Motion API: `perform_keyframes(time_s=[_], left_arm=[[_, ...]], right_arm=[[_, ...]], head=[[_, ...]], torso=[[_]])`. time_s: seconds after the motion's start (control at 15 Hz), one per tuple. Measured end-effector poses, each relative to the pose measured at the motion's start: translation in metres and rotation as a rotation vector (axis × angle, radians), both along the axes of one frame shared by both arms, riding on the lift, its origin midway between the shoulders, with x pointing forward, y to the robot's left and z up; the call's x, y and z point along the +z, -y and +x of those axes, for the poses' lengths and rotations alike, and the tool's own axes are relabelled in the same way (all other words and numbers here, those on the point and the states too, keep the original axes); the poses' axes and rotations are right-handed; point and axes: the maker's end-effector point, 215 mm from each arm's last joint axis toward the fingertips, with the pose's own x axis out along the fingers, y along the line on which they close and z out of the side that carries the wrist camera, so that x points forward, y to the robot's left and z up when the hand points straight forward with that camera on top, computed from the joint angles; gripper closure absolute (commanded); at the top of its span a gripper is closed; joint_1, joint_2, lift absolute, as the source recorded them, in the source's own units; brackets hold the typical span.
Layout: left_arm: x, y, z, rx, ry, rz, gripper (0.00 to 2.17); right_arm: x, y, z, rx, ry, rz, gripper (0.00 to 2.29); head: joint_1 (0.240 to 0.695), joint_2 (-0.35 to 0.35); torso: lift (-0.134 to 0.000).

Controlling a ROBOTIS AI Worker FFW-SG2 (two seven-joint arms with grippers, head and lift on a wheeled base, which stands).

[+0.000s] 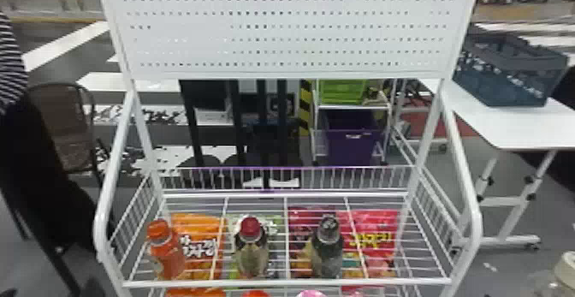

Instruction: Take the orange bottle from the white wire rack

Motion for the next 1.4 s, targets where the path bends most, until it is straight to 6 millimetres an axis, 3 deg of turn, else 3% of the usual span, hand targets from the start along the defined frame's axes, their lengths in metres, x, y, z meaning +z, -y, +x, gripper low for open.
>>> perform_keyframes(time_s=[0.2, 0.4, 0.6, 1.0, 1.4], left_arm=[[-0.008, -0.001, 0.000, 0.000, -0.013, 0.009, 0.08], [-0.041, 0.003, 0.006, -0.013, -0.043, 0.000, 0.09], [-0.074, 0.020, 0.017, -0.038, 0.001, -0.019, 0.09], [-0.139, 0.052, 0.054, -0.098, -0.017, -0.035, 0.09], [-0.162, 0.061, 0.095, -0.121, -0.006, -0.014, 0.09]], right_arm=[[0.000, 0.000, 0.000, 0.000, 0.000, 0.001, 1.16], [0.001, 0.000, 0.000, 0.000, 0.004, 0.001, 1.16], [0.000, -0.001, -0.001, 0.001, 0.005, 0.003, 1.16], [-0.003, 0.001, -0.002, -0.001, 0.002, 0.003, 1.16], [-0.006, 0.002, -0.002, -0.003, -0.002, 0.002, 1.16]], head=[[0.499, 0.000], [0.499, 0.000], [0.499, 0.000], [0.499, 0.000], [0.499, 0.000]], torso=[[0.000], [0.000], [0.000], [0.000], [0.000]])
